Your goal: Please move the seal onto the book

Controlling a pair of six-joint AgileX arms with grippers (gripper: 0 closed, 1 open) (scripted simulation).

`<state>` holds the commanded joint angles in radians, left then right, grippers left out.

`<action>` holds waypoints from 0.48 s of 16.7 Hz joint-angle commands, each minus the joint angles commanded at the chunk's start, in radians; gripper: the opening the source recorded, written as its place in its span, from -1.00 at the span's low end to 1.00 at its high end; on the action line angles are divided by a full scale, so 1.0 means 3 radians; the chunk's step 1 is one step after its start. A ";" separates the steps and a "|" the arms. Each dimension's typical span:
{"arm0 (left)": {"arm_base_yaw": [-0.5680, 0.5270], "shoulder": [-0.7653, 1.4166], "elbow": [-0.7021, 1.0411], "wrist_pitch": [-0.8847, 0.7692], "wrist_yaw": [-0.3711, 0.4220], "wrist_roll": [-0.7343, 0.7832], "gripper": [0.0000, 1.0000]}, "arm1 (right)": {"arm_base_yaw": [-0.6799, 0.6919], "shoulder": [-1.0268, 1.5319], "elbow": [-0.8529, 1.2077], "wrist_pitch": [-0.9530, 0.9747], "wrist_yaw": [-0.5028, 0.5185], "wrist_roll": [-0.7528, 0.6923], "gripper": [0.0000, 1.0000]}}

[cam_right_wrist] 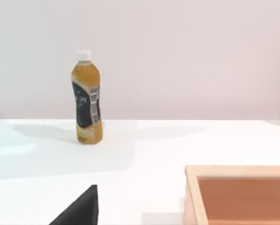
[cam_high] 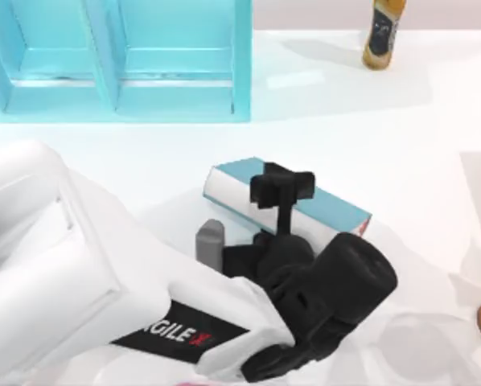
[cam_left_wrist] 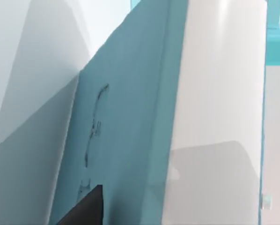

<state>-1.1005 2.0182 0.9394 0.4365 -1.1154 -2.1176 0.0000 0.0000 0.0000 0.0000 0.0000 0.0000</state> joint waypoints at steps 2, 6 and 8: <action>0.0000 0.0000 0.0000 0.0000 0.0000 0.0000 1.00 | 0.0000 0.0000 0.0000 0.0000 0.0000 0.0000 1.00; 0.0002 0.0009 0.0010 -0.0039 -0.0006 -0.0041 1.00 | 0.0000 0.0000 0.0000 0.0000 0.0000 0.0000 1.00; 0.0003 0.0027 0.0076 -0.0199 -0.0038 -0.0212 1.00 | 0.0000 0.0000 0.0000 0.0000 0.0000 0.0000 1.00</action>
<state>-1.0995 2.0264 0.9622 0.3769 -1.1269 -2.1813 0.0000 0.0000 0.0000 0.0000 0.0000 0.0000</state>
